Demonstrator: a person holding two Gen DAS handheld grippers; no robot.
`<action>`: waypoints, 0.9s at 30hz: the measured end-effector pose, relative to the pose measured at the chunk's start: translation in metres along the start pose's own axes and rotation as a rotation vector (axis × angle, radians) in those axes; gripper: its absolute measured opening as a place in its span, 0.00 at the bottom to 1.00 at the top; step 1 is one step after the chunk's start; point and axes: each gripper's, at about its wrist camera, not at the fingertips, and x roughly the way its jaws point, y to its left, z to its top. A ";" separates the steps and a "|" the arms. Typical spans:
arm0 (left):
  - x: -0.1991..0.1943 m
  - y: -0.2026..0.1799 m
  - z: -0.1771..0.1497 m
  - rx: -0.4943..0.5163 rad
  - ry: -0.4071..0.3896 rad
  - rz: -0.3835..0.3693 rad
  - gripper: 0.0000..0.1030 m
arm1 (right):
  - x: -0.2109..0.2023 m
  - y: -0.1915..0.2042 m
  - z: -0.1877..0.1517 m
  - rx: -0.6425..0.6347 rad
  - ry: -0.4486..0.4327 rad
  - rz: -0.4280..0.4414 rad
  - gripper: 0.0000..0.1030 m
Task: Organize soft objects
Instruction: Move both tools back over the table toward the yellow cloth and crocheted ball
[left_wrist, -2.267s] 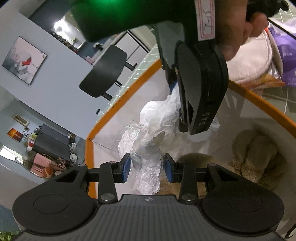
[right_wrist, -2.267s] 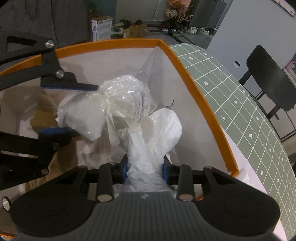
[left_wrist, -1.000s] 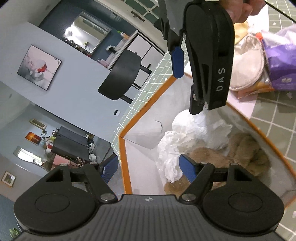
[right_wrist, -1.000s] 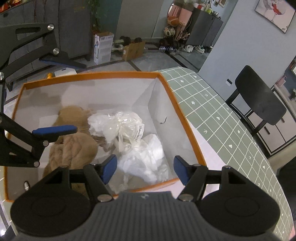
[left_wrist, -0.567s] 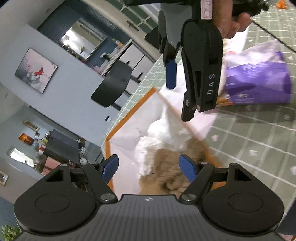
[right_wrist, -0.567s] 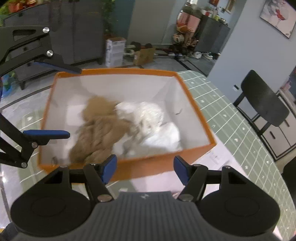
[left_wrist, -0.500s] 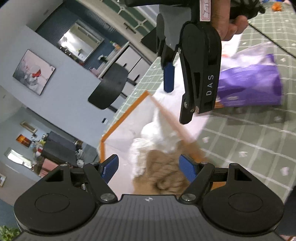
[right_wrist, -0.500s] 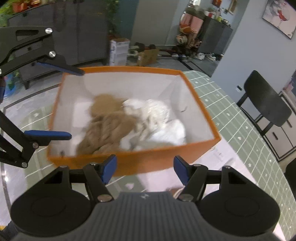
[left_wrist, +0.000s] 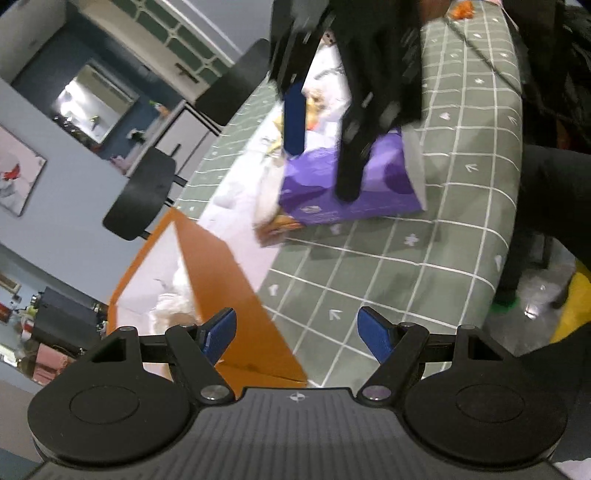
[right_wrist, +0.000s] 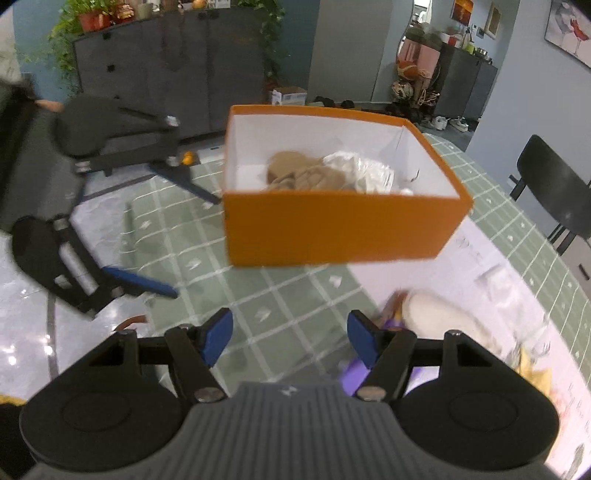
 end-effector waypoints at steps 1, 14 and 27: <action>0.005 0.000 0.002 0.007 0.007 -0.006 0.85 | -0.005 0.000 -0.007 0.005 0.001 0.007 0.67; 0.039 0.015 0.043 0.030 0.013 -0.070 0.85 | -0.055 -0.044 -0.120 0.170 0.077 -0.063 0.68; 0.088 0.063 0.089 0.182 0.115 -0.132 0.85 | -0.075 -0.132 -0.162 0.340 0.080 -0.216 0.71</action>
